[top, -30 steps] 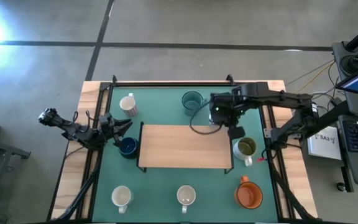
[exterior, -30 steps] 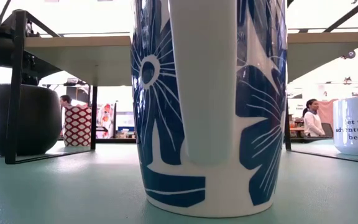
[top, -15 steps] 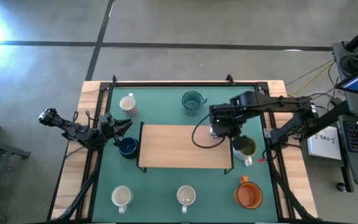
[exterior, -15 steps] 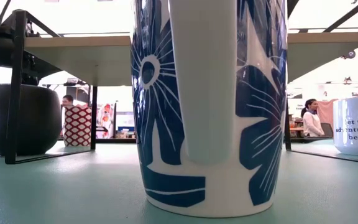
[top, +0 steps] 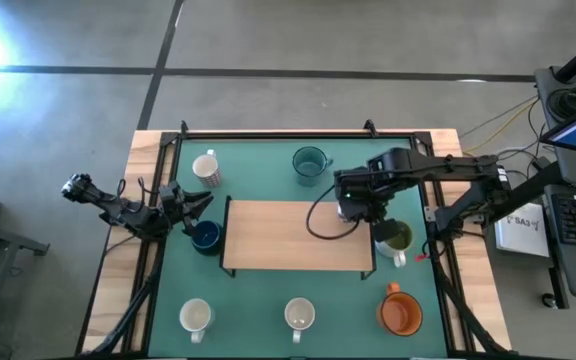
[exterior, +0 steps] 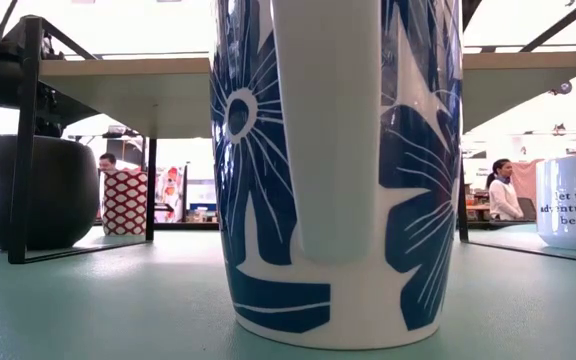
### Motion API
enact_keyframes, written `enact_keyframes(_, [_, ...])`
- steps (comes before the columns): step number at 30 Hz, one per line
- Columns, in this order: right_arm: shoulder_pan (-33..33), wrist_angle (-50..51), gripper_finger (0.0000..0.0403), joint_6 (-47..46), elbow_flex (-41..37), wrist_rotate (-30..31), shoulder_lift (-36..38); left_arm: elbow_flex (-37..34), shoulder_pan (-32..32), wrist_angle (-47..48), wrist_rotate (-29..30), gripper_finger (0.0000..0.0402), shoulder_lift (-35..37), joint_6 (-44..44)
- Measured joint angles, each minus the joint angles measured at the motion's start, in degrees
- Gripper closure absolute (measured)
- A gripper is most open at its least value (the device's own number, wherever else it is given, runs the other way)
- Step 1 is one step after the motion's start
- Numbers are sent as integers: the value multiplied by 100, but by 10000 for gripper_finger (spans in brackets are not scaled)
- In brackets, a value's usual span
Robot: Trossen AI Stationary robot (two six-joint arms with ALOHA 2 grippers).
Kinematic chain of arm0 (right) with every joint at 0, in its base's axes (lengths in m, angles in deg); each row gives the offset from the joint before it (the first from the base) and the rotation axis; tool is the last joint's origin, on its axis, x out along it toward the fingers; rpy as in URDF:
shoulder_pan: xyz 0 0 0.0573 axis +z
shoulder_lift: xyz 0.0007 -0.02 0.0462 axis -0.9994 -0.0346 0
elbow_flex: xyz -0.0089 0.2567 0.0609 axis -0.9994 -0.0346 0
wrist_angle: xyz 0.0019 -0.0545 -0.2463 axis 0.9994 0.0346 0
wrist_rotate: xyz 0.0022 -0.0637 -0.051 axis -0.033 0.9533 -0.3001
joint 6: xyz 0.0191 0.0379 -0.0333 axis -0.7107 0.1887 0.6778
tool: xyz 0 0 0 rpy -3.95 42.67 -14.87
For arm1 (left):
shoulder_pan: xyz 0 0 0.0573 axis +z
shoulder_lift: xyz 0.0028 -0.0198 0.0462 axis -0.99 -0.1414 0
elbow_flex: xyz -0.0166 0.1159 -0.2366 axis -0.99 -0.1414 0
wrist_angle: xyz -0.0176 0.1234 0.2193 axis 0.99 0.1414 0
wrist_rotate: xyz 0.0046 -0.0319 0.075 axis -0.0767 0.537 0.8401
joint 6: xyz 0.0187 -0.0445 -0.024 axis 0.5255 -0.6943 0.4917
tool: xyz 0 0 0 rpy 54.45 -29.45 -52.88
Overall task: Place coffee mugs
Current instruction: Put the top blue patterned mug on the shelf, then put the light blue mug on the shelf
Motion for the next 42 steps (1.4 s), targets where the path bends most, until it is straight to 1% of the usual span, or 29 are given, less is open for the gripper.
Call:
enact_keyframes(16, [0, -4, 370, -99, 0, -2, 0, 0, 1, 0, 1, 329, -1, -1])
enact_keyframes(22, [0, -5, 338, -97, 0, -10, 9, 0, 0, 0, 0, 329, 0, -1])
enact_keyframes(26, [0, -10, 313, -105, 0, -153, 11, 0, 0, 0, 0, 329, -1, 0])
enact_keyframes(29, [0, -9, 305, -112, 0, -166, 9, 0, 1, 0, -1, 329, 0, -1])
enact_keyframes(33, [0, -9, 304, -113, 0, -177, 23, 0, -1, 0, 1, 329, -2, 0])
enact_keyframes(42, [0, -41, 325, -315, 0, -179, 131, 0, 1, 0, 1, 329, 0, 1])
